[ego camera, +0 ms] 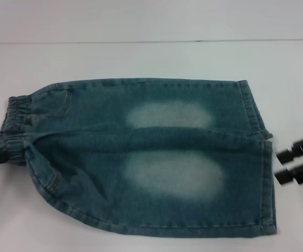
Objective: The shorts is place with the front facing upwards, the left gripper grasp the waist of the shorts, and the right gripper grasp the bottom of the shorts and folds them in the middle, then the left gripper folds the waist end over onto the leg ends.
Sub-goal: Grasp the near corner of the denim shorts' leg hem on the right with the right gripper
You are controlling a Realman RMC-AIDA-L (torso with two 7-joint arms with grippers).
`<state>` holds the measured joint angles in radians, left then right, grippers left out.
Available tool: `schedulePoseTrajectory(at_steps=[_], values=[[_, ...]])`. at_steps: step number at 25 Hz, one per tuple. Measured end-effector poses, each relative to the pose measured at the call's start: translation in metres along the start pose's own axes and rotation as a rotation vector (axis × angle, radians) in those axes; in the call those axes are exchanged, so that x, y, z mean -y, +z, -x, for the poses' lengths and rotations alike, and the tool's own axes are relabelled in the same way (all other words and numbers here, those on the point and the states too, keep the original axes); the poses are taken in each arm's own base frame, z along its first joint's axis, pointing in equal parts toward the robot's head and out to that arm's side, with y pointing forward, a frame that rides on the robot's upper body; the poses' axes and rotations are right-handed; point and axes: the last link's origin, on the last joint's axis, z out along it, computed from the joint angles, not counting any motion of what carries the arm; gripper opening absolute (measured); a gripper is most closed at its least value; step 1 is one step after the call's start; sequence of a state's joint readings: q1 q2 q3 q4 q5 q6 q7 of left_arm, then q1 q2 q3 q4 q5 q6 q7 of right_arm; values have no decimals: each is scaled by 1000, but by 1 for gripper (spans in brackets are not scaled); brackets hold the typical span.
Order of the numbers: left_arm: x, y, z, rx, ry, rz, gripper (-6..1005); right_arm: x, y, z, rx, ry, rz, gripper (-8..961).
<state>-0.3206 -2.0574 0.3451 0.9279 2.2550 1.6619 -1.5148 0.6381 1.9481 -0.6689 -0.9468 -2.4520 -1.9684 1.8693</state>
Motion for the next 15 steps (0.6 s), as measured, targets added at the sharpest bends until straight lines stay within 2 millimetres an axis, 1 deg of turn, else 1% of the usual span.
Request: schedulePoseTrajectory(at_steps=[4,8,15], values=[[0,2,-1,-2,2,-2,34,1,5,-6,-145,25,-8,677],[1,3,-2,-3,0,-4,36,0,13,-8,-220,22,8,677],[2,6,-8,-8,13,3,40,-4,25,-12,-347,19,34,677]])
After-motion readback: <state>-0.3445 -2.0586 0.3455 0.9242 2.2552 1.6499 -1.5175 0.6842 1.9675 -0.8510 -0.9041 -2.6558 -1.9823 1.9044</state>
